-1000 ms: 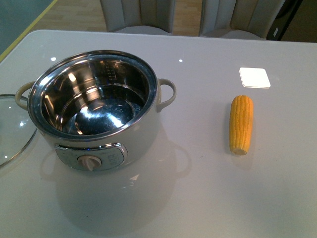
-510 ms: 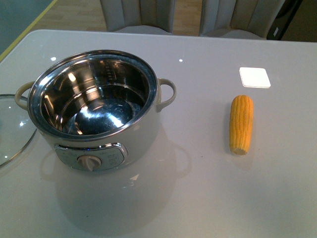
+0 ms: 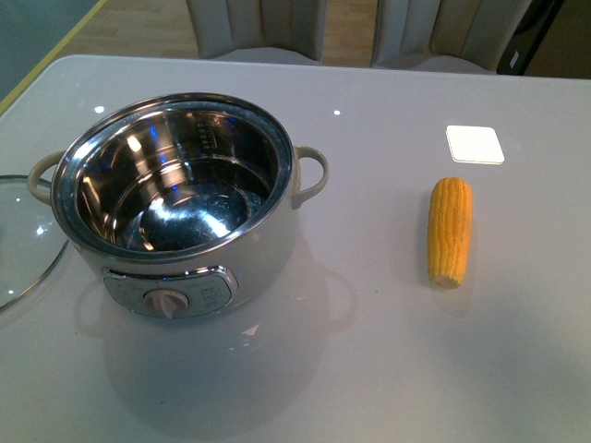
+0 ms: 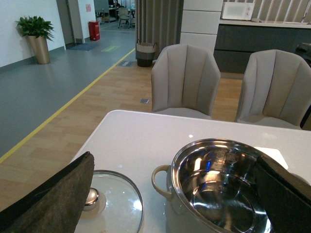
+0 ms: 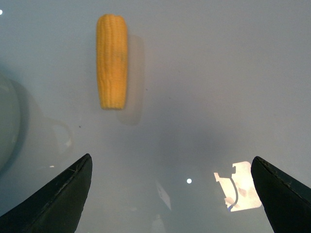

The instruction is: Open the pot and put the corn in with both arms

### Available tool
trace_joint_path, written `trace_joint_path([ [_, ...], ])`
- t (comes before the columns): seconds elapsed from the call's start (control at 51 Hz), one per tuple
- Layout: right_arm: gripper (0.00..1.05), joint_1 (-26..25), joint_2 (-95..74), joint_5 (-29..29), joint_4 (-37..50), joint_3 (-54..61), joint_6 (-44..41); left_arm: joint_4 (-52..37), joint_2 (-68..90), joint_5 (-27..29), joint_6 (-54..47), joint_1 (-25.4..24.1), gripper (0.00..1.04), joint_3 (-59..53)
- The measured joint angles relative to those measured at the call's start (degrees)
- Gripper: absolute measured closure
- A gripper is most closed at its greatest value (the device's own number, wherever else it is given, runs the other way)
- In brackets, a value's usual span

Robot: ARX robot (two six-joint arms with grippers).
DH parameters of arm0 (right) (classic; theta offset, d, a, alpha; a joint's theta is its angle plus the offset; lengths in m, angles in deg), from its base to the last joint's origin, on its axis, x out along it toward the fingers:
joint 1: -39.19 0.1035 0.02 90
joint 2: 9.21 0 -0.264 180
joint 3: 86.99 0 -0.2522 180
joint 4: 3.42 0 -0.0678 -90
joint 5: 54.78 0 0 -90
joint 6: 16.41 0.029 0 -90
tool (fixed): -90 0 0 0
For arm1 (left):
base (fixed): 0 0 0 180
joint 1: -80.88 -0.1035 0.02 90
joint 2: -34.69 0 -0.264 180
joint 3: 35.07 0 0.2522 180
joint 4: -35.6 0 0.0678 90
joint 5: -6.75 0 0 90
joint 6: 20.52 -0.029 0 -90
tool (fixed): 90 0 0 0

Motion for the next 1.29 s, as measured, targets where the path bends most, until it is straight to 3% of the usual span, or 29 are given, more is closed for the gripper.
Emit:
trace_joint_path([
  [0.137,0.09,0.9,-19.5,-0.9,11.4,-6.2,-0.1,0.0,0.0,0.0,0.0,0.0,0.07,0.0],
  [0.314,0.09,1.6,-38.7,0.7,16.8,-16.2,-1.7,0.0,0.0,0.0,0.0,0.0,0.07,0.0],
  [0.843,0.09,5.4,-66.7,0.2,14.7,-40.3,-5.0,0.0,0.0,0.0,0.0,0.0,0.07,0.0],
  [1.294,0.12,7.1,-76.5,1.0,10.6,-48.6,-5.4,0.0,0.0,0.0,0.0,0.0,0.07,0.0],
])
